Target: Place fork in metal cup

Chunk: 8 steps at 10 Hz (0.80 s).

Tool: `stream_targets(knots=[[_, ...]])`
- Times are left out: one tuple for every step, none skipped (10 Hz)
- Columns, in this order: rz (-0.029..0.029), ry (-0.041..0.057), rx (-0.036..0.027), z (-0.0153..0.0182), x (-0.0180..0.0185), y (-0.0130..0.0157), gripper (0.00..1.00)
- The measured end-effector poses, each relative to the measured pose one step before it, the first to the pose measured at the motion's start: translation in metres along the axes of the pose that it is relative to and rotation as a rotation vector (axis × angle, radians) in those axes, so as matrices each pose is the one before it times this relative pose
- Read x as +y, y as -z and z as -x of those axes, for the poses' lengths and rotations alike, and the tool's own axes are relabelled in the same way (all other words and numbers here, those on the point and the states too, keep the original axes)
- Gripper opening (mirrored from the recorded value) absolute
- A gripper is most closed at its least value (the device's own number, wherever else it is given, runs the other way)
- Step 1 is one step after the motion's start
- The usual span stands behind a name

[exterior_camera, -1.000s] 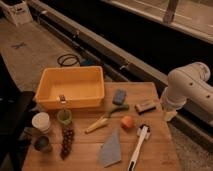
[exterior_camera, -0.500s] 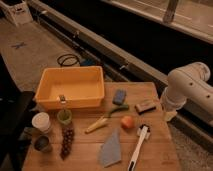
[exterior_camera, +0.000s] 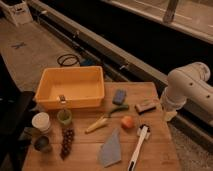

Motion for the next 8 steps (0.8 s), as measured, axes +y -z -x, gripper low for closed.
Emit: stream_targets(knots=[[-0.00601,0.00478,0.00023,-0.00069,-0.00053,0.00154,0.65],[-0.02112,0.02627,-0.00164,-0.00006,-0.00484,0.00757,0.65],[-0.01646,0.02516,-0.00091,0.00203,-0.00725,0.01059,0.65],[-0.01054,0.02622,-0.00461,0.00757,-0.00663,0.00925,0.65],[-0.01275,0.03651,-0.00516,0.01500,-0.00816,0.00820,0.65],[-0.00941,0.03782,-0.00962,0.02033,-0.00679,0.00397,0.65],[-0.00958,0.03213,-0.01176,0.02066,-0.00726,0.00172,0.65],[-0.01147,0.04403,-0.01817,0.02995,-0.00982,0.00137,0.65]])
